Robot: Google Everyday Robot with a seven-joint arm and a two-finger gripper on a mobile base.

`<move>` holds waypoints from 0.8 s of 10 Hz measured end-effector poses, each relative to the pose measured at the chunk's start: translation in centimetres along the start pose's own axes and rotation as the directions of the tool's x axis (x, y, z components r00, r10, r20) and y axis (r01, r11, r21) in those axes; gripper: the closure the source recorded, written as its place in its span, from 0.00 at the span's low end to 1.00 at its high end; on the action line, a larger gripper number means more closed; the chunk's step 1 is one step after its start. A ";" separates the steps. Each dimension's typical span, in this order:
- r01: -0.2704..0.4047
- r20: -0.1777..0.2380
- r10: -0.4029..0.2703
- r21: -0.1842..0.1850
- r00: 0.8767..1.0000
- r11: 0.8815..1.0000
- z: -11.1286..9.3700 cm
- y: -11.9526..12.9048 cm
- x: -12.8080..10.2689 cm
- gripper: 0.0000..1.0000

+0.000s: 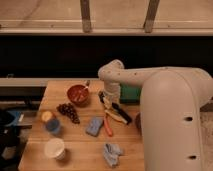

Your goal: Place brush in paper cup

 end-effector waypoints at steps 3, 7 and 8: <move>-0.005 0.005 0.005 -0.005 1.000 1.000 -0.1 -0.3 0.2 0.81; -0.018 0.033 0.018 0.003 0.999 1.000 -1.3 -1.2 0.2 0.81; -0.022 0.044 0.022 0.011 0.999 1.000 -2.1 -1.6 0.1 0.81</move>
